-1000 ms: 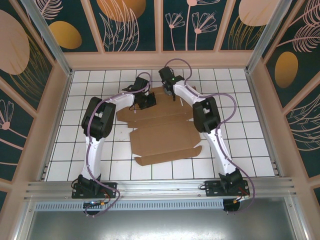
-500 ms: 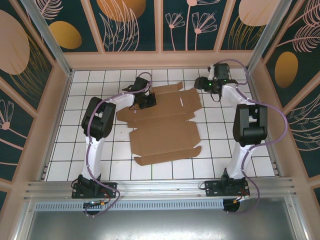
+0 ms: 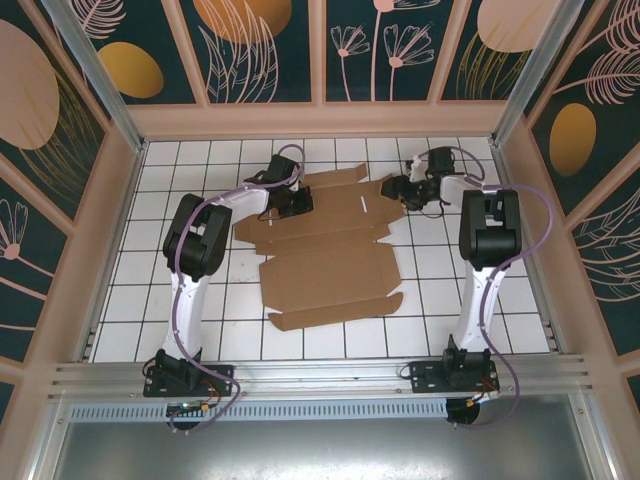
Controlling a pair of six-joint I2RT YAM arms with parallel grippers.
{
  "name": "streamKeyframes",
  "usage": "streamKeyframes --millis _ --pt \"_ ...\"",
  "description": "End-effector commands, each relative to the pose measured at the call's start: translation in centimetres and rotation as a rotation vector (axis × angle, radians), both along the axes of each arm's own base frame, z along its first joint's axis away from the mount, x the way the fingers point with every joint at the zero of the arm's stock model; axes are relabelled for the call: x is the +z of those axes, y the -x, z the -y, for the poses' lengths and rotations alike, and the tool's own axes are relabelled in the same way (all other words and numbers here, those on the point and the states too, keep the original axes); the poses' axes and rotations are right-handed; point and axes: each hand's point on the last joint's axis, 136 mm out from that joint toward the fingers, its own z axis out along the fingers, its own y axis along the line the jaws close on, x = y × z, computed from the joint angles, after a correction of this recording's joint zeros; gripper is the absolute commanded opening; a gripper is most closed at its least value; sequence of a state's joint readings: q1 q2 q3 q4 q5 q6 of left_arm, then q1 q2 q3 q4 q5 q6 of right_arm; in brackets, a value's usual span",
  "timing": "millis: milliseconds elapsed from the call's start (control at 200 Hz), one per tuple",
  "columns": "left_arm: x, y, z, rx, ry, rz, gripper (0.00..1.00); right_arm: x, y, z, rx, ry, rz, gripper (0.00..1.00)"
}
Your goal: Fold the paper box
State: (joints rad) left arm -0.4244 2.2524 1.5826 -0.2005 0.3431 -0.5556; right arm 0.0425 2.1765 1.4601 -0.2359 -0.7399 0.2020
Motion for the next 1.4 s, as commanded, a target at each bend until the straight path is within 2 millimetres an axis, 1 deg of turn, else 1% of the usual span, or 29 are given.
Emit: streamKeyframes --millis 0,55,135,240,270,340,400,480,500,550,641,686,766,816,836,961,1026,1086,1161,1271,1376,1396 --pt "-1.0 0.9 -0.1 -0.028 -0.007 -0.024 0.00 -1.2 2.4 -2.9 0.092 -0.193 -0.119 0.59" --pt "-1.0 0.9 0.0 -0.029 -0.006 -0.026 0.00 -1.2 3.0 -3.8 0.119 -0.254 -0.146 0.57" --pt "-1.0 0.9 0.0 -0.030 -0.006 -0.025 0.00 -1.6 3.4 -4.4 0.134 -0.261 -0.158 0.55" --pt "-1.1 0.9 -0.1 -0.030 -0.010 -0.024 0.00 -1.7 3.3 -4.1 0.112 -0.253 -0.154 0.50" --pt "-1.1 0.9 -0.1 -0.030 -0.010 -0.026 0.00 -1.8 3.2 -3.8 0.098 -0.247 -0.153 0.46" --pt "-1.0 0.9 -0.1 -0.029 -0.012 -0.023 0.00 -1.6 2.7 -2.8 0.055 -0.205 -0.139 0.33" --pt "-1.0 0.9 -0.2 -0.026 -0.014 -0.022 0.00 -1.3 2.3 -2.0 0.024 -0.161 -0.120 0.24" --pt "-0.7 0.8 -0.1 -0.025 -0.005 -0.019 0.00 -0.6 1.7 -1.1 -0.009 -0.047 -0.081 0.13" --pt "-0.7 0.8 0.0 -0.024 -0.001 -0.018 0.00 -0.3 1.4 -0.9 -0.016 -0.008 -0.064 0.09" --pt "-0.4 0.8 0.2 -0.027 0.010 -0.017 0.00 0.2 1.0 -0.2 -0.042 0.073 -0.037 0.04" --pt "-0.2 1.1 0.6 -0.032 0.043 -0.021 0.00 1.5 0.3 0.8 -0.090 0.183 0.018 0.04" --pt "0.0 1.2 1.0 -0.038 0.063 -0.024 0.00 2.0 0.0 1.6 -0.122 0.242 0.033 0.01" --pt "0.5 1.5 1.5 -0.044 0.074 -0.021 0.00 2.8 0.0 2.1 -0.118 0.315 0.056 0.00" --pt "1.0 1.5 1.6 -0.041 0.084 -0.015 0.00 3.0 -0.1 2.7 -0.116 0.383 0.059 0.01" --pt "1.3 1.5 1.5 -0.036 0.089 -0.013 0.00 3.0 0.0 2.8 -0.109 0.406 0.056 0.01" --pt "3.0 1.0 1.0 -0.002 0.119 0.008 0.10 3.7 -0.2 3.5 -0.076 0.526 0.056 0.03" --pt "3.1 0.6 0.1 0.028 0.115 0.012 0.12 4.3 -0.4 3.6 -0.059 0.578 0.071 0.03" --pt "2.8 0.4 -0.5 0.046 0.107 0.008 0.12 4.9 -0.6 3.5 -0.038 0.624 0.084 0.03" --pt "1.5 0.5 -0.7 0.051 0.093 -0.013 0.12 5.1 -0.8 3.1 -0.007 0.699 0.083 0.03" --pt "-0.1 1.1 0.3 0.044 0.149 -0.066 0.11 4.9 -1.2 2.2 0.015 0.820 0.078 0.03" --pt "-0.1 1.7 1.4 0.013 0.167 -0.067 0.09 4.3 -1.7 0.6 0.017 0.888 0.060 0.04" --pt "-0.1 1.9 1.7 0.006 0.169 -0.065 0.09 4.0 -1.7 0.4 0.018 0.910 0.052 0.04"
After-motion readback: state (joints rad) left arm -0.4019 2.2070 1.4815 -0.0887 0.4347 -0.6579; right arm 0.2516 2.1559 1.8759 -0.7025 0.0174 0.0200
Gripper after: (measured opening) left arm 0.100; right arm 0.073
